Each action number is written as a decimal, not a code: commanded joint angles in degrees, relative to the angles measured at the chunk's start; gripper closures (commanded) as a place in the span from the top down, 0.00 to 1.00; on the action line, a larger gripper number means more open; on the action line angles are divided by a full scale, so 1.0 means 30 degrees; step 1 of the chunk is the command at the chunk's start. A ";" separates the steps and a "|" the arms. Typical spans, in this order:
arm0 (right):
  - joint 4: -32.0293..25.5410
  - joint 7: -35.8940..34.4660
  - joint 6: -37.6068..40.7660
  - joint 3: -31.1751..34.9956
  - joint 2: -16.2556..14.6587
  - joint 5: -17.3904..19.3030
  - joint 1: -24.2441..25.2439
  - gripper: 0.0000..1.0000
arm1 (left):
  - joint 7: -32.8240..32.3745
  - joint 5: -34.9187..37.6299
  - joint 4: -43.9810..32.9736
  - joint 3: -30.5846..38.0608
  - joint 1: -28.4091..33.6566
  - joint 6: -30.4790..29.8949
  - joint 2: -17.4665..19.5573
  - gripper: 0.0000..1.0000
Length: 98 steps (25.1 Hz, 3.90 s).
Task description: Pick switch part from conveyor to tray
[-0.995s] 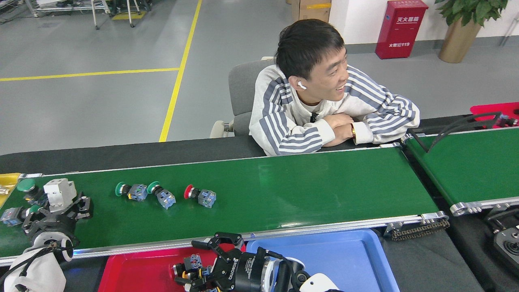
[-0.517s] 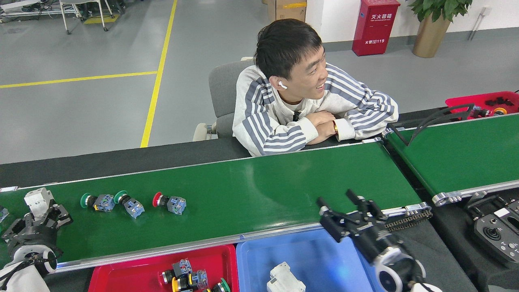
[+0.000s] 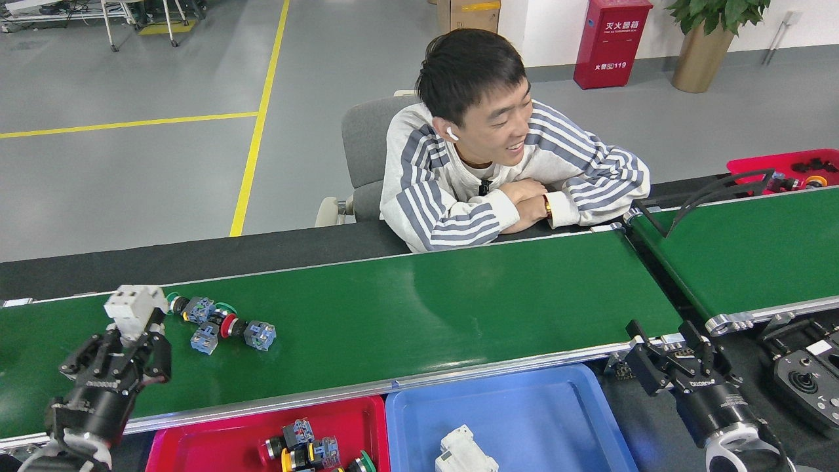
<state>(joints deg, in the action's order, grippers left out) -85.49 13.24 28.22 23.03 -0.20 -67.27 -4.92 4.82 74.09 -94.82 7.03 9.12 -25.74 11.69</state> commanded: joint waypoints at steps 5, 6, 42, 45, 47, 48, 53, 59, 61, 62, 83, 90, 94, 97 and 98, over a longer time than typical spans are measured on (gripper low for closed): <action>-0.0946 -0.0897 -0.1906 -0.0059 -0.0226 -0.2478 -0.0089 0.97 | -0.0082 0.3016 -0.2288 -0.4773 0.1735 -0.1293 -0.2958 0.10; -0.0946 -0.1368 -0.2082 -0.0089 -0.0226 -0.2919 -0.0089 0.97 | -0.0111 0.3750 -0.2288 -0.5361 0.1735 -0.1263 -0.3487 0.10; -0.0916 -0.2950 -0.2580 -0.1964 -0.0636 -0.3593 0.1581 0.99 | -0.0316 0.6358 -0.1878 0.2901 0.0915 0.5534 -0.4337 1.00; -0.0975 -0.2950 -0.2522 -0.1993 -0.0636 -0.3593 0.1581 0.99 | -0.0492 0.5919 -0.0357 0.3018 0.0155 0.5534 -0.3693 1.00; -0.0975 -0.2920 -0.2023 -0.1993 -0.0607 -0.3564 0.1581 0.99 | -0.1225 0.5801 0.0700 0.2989 -0.1399 0.5563 -0.3253 1.00; -0.0975 -0.2920 -0.1730 -0.1993 -0.0577 -0.3564 0.1581 0.99 | -0.1781 0.5684 0.1227 0.3018 -0.2132 0.5534 -0.3136 1.00; -0.0975 -0.2950 -0.1554 -0.1993 -0.0401 -0.3564 0.1669 0.99 | -0.4008 0.5538 0.5446 0.3311 -0.6438 0.5797 -0.2286 0.99; -0.1004 -0.2950 -0.1525 -0.1993 -0.0314 -0.3564 0.1932 0.99 | -0.4066 0.5508 1.0397 0.3692 -0.9485 0.6237 -0.0851 0.99; -0.1004 -0.2950 -0.1467 -0.2022 -0.0314 -0.3564 0.1903 0.99 | -0.4066 0.5508 1.1569 0.4043 -1.0042 0.6647 -0.0265 0.99; -0.1004 -0.2950 -0.1437 -0.2169 -0.0284 -0.3564 0.1903 0.99 | -0.4066 0.5508 1.2126 0.4248 -1.0218 0.6764 -0.0001 0.99; -0.1004 -0.2920 -0.1613 -0.4249 -0.0314 -0.3534 0.2225 0.99 | -0.3188 0.2666 0.8024 0.4659 -0.6175 0.3717 -0.0382 0.13; -0.1034 -0.2920 -0.1642 -0.3048 -0.0226 -0.3534 0.2225 0.98 | -0.3305 0.2374 -0.1585 0.4249 0.1296 -0.6420 -0.3985 0.85; -0.2028 -0.2920 -0.2724 -0.2432 -0.0226 -0.3534 0.2488 0.96 | -0.3305 0.2491 -0.1556 0.4014 0.1472 -0.6420 -0.5245 0.99; -0.4198 -0.2920 -0.4162 -0.2433 -0.0255 -0.3593 0.4217 0.96 | -0.3305 0.2432 -0.1585 0.4278 0.1296 -0.6420 -0.5245 0.99; -0.4841 -0.2920 -0.4366 -0.2433 -0.0226 -0.3593 0.4890 0.96 | -0.3305 0.2403 -0.1615 0.4482 0.1296 -0.6420 -0.5157 0.99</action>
<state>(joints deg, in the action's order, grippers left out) -97.56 4.80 17.20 15.45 -0.95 -78.09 8.92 -5.23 81.58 -98.83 19.82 13.50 -44.61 -4.13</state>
